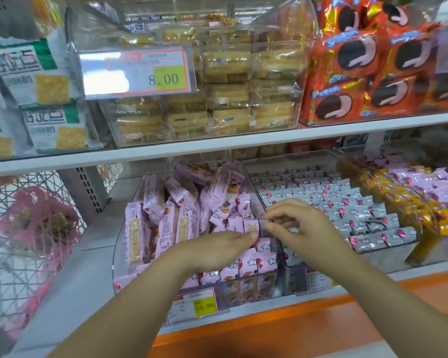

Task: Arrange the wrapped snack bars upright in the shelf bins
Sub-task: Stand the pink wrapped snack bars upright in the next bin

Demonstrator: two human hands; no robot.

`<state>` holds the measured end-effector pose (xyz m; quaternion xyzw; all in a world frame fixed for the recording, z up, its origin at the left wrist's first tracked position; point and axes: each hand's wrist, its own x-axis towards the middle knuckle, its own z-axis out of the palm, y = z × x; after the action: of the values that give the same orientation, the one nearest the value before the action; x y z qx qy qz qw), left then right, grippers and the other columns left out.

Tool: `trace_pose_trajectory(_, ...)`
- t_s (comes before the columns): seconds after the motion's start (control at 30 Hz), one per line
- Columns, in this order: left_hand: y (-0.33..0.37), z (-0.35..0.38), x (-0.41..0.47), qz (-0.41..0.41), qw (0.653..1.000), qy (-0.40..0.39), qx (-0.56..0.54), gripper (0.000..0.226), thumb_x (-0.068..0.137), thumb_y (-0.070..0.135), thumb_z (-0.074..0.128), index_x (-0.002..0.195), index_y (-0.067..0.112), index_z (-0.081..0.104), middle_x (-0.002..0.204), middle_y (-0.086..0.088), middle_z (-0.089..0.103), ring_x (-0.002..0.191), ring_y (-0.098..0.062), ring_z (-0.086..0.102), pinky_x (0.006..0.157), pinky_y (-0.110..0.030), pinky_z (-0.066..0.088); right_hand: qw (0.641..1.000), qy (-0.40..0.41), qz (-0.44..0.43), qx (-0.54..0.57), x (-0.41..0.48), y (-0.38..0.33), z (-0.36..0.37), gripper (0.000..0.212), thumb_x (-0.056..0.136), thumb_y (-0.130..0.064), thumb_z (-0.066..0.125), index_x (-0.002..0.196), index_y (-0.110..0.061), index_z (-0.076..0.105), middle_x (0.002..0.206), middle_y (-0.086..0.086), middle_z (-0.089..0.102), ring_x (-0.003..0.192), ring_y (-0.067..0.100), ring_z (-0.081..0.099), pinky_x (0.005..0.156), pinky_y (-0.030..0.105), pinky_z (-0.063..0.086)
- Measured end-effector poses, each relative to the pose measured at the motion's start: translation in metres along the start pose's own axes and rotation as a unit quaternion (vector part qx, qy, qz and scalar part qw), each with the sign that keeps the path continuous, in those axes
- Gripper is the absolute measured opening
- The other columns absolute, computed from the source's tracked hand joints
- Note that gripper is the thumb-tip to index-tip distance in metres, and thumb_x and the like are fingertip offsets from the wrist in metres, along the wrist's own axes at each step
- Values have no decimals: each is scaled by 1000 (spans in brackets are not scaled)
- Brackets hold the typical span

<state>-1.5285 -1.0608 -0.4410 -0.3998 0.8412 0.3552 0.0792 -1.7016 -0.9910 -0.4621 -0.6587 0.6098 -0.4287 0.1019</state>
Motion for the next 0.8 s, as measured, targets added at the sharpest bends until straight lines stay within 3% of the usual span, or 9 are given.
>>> trace_pose_trajectory(0.13, 3, -8, -2, -6, 1000, -11, -10, 58, 95, 58, 23, 145, 28, 33, 152, 9, 30, 139, -13, 29, 113, -30, 18, 1000, -13, 10, 23, -5, 2, -1, 14, 85, -16, 66, 94, -25, 72, 104, -22, 59, 97, -4, 58, 88, 14, 48)
trace_pose_trajectory(0.23, 0, -18, -3, 20, 998, 2, -67, 40, 99, 41, 36, 133, 25, 49, 135, 2, 54, 120, -12, 53, 107, -31, 37, 1000, -12, 10, 25, -8, 3, -3, 16, 85, -16, 65, 96, -27, 71, 106, -22, 59, 97, -5, 57, 87, 10, 45)
trace_pose_trajectory(0.3, -4, -25, 1, 43, 991, 47, -119, 20, 99, 28, 44, 114, 29, 57, 115, 2, 65, 102, -8, 63, 96, -34, 48, 1000, -8, 8, 24, -9, 4, -3, 18, 85, -16, 65, 97, -28, 70, 104, -21, 59, 95, -5, 57, 86, 9, 44)
trace_pose_trajectory(0.37, -5, -30, 7, 65, 982, 131, -117, 18, 98, 20, 48, 107, 33, 57, 106, 7, 67, 92, -8, 65, 88, -32, 53, 999, -11, 9, 29, -9, 4, -3, 18, 86, -16, 65, 97, -29, 69, 104, -23, 59, 95, -6, 56, 86, 8, 43)
trace_pose_trajectory(0.43, 1, -33, 16, 99, 968, 231, 28, 21, 96, 21, 51, 111, 30, 63, 105, 11, 66, 94, -10, 62, 87, -31, 51, 999, -11, 11, 29, -9, 4, -3, 17, 86, -17, 64, 98, -28, 69, 104, -24, 58, 95, -6, 56, 85, 7, 43)
trace_pose_trajectory(0.5, 10, -33, 26, 139, 915, 285, 249, 22, 95, 28, 52, 113, 33, 64, 111, 13, 66, 101, -10, 58, 88, -30, 45, 999, -9, 15, 34, -9, 4, -4, 18, 87, -15, 64, 98, -28, 69, 104, -23, 58, 94, -6, 56, 84, 6, 42)
trace_pose_trajectory(0.57, 15, -31, 36, 161, 860, 284, 393, 25, 94, 39, 51, 116, 39, 61, 114, 13, 65, 109, -13, 53, 91, -33, 37, 999, -5, 19, 47, -10, 3, -5, 19, 86, -12, 63, 96, -28, 68, 103, -22, 59, 93, -6, 56, 82, 4, 42)
trace_pose_trajectory(0.63, 15, -30, 45, 152, 831, 273, 461, 29, 92, 46, 51, 118, 39, 60, 112, 10, 65, 112, -16, 50, 92, -35, 33, 998, -1, 19, 57, -11, 3, -7, 21, 86, -11, 64, 93, -30, 67, 102, -23, 59, 92, -5, 57, 81, 4, 41)
trace_pose_trajectory(0.8, 10, -24, 57, 111, 841, 269, 457, 25, 88, 46, 55, 106, 31, 65, 108, 8, 64, 109, -16, 50, 92, -36, 31, 998, -3, 24, 62, -12, 6, -10, 22, 86, -12, 64, 93, -33, 66, 101, -24, 59, 92, -3, 58, 84, 9, 45)
